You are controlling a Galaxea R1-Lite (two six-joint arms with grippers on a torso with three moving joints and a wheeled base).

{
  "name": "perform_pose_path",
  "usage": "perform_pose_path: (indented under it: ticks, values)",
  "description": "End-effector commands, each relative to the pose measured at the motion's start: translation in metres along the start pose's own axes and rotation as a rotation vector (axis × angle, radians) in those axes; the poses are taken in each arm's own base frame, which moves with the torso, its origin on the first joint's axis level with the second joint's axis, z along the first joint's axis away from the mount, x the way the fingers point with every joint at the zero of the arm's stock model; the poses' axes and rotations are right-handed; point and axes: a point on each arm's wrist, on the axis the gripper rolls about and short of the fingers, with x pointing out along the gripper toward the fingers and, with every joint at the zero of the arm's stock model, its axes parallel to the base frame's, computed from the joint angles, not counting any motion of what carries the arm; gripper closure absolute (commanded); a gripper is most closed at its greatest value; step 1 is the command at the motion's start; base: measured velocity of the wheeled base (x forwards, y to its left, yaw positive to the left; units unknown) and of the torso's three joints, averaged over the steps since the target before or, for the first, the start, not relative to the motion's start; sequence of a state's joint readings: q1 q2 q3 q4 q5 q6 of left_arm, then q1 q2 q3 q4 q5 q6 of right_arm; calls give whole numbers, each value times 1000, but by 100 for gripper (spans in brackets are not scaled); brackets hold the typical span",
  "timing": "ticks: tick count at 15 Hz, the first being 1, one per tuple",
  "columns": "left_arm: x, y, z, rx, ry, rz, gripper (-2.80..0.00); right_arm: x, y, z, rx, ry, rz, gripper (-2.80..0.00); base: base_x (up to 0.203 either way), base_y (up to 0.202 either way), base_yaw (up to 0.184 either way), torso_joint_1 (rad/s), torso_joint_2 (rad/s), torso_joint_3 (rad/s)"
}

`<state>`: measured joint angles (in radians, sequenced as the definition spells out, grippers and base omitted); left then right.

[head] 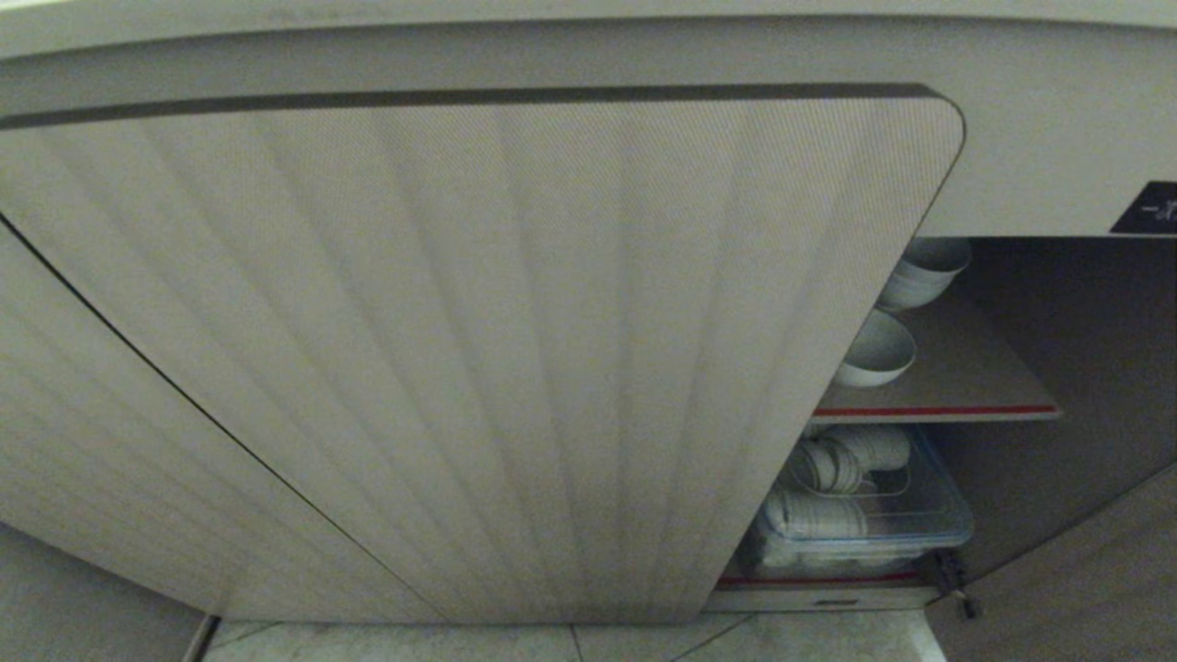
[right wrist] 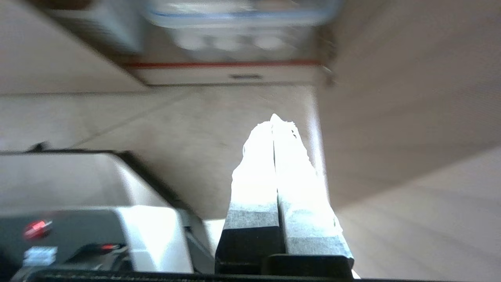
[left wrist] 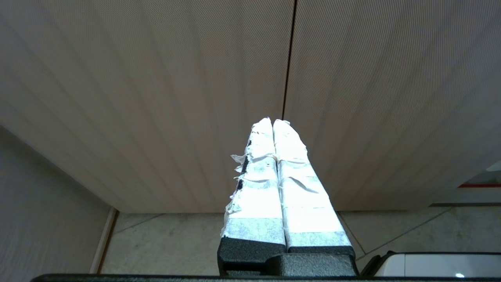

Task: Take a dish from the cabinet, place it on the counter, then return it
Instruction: Close the cabinet door

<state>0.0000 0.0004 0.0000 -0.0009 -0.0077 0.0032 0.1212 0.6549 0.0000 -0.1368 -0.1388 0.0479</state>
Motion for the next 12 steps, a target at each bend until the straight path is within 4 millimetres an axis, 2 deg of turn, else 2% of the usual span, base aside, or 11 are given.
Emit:
perform_pose_path:
  ticks: [1,5,12]
  values:
    - [0,0,0,0,-1,0,0,-14,-2,-10,-9,-103,32,0,0,0,0,0,0,0]
    - [0,0,0,0,-1,0,0,-28,-2,-23,-43,-237,77,0,0,0,0,0,0,0]
    - [0,0,0,0,-1,0,0,-28,-2,-24,-54,-235,139,0,0,0,0,0,0,0]
